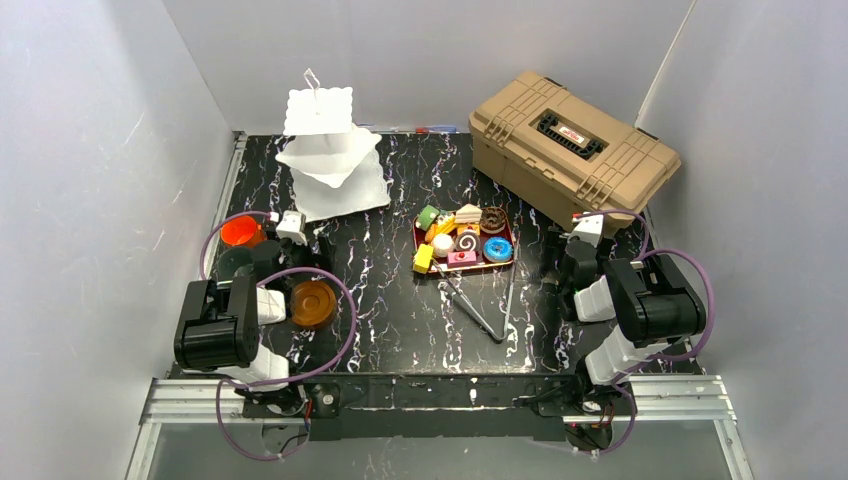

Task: Serve the afternoon tea
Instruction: Move the desert table to the center of the board.

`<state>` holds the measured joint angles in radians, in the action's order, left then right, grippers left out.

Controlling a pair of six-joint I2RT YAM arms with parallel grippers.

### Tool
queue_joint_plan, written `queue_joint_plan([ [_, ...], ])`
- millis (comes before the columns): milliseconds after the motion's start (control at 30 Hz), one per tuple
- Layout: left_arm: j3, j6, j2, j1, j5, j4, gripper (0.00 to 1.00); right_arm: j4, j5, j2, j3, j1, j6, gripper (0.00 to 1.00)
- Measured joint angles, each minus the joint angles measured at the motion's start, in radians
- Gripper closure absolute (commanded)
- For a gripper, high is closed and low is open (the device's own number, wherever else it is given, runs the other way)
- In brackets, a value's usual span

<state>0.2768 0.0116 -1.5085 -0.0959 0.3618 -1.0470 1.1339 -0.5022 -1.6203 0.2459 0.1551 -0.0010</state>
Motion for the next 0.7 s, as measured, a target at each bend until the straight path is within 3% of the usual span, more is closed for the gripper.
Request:
queue_joint_plan([
  [700,0.003,-0.004,0.016,0.000,-0.006,0.031,0.01,-0.003,-0.001,0.001,0.000,-0.002,0.006,0.00],
])
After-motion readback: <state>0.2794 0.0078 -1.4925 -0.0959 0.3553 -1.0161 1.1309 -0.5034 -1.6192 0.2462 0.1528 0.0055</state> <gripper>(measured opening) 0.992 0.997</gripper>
